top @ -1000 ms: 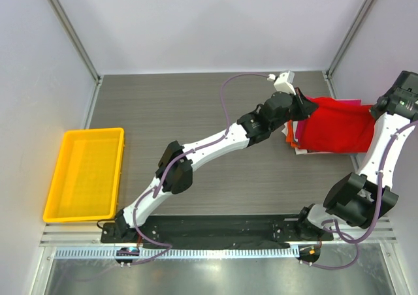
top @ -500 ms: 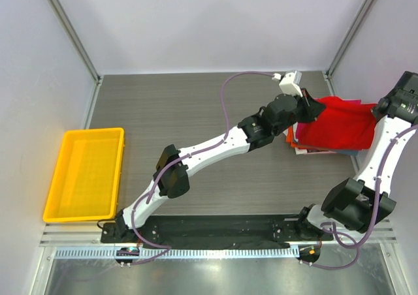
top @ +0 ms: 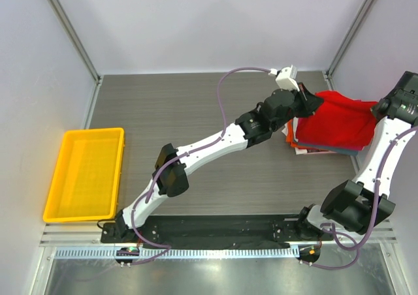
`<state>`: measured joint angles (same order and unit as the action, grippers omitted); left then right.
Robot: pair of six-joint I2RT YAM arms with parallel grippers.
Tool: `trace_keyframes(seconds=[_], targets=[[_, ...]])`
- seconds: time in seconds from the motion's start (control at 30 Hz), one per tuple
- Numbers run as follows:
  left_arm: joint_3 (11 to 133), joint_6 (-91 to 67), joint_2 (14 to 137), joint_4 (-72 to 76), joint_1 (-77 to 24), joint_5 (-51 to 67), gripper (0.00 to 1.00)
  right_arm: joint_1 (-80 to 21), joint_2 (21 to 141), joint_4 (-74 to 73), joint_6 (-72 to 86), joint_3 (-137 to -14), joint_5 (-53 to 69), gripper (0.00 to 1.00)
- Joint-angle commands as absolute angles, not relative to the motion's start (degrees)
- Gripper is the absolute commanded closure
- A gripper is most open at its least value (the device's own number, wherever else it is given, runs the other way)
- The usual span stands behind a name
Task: Fold and stack the t-shirts
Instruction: Neatly place the folded tshirt to the corner
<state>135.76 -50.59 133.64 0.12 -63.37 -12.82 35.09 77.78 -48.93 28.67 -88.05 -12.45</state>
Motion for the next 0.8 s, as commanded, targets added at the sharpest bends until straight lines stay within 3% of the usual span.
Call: trace_keyframes(seconds=[0.0,0.53,0.77], targets=[[140.0,-50.9,132.6,4.6,-61.6,-15.3,1.00,35.9,78.7,-46.1,28.8,-90.0,-15.5,0.99],[141.7,-60.8,141.4,9.8,-55.7,-11.1,1.00,35.9,85.7,-40.5,30.2,-90.5,-14.9,0.99],[144.6,-63.1,148.0,16.8,-54.1,-14.8,1.00,36.0,89.7,-33.8,32.6,-89.1,-13.0,0.99]])
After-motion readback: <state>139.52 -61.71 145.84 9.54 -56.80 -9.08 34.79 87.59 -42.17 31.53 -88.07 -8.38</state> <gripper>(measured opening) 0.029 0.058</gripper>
